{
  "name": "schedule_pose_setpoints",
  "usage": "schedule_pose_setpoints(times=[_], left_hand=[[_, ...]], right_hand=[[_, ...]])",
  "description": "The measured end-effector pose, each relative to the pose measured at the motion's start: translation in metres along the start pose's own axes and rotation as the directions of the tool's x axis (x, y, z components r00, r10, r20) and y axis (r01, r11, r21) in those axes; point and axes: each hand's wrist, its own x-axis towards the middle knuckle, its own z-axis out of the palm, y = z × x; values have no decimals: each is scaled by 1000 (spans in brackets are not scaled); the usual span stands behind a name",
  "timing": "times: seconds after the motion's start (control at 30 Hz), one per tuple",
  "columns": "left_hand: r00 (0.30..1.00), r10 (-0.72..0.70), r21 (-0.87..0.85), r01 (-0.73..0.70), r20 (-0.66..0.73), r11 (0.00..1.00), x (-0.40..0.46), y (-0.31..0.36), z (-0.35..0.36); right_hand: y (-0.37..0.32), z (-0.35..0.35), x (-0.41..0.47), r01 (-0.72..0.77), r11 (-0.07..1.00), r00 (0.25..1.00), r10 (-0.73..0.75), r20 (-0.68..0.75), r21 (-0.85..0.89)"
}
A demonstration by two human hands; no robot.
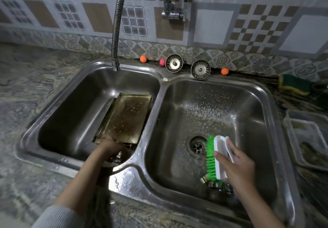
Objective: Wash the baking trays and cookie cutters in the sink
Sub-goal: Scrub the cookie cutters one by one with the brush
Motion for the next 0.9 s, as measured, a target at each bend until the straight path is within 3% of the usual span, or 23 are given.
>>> schedule_pose_setpoints(times=[0.13, 0.23, 0.3, 0.37, 0.43, 0.53, 0.67, 0.77, 0.8, 0.9], left_hand=[[990, 104, -43, -109, -98, 993, -34, 28, -4], [931, 248, -158, -296, -268, 942, -61, 54, 0], [897, 340, -207, -403, -282, 891, -82, 75, 14], [885, 428, -225, -461, -181, 858, -100, 99, 40], [857, 515, -136, -513, -22, 848, -106, 119, 73], [742, 622, 59, -653, 251, 755, -104, 135, 127], [579, 532, 204, -771, 617, 603, -96, 137, 187], [498, 438, 311, -847, 748, 432, -84, 138, 209], [501, 403, 357, -852, 766, 382, -79, 138, 214], [463, 438, 383, -886, 771, 262, -67, 134, 227]], right_hand=[[2, -5, 5, -14, 999, 1000, 14, -11, 39], [-1, -12, 10, -15, 998, 999, 18, -44, 68], [-5, -17, 12, -3, 996, 998, 8, -65, 89], [-6, -23, 13, 4, 994, 996, 6, -86, 113], [-6, -28, 14, 2, 989, 995, 13, -101, 150], [-4, -36, 12, 2, 985, 993, 19, -118, 175], [-3, -47, 9, -4, 980, 985, 38, -166, 200], [-2, -53, 6, -7, 977, 982, 47, -183, 214], [-3, -55, 4, -4, 978, 982, 43, -183, 210], [-4, -60, 1, 3, 981, 983, 33, -182, 196]])
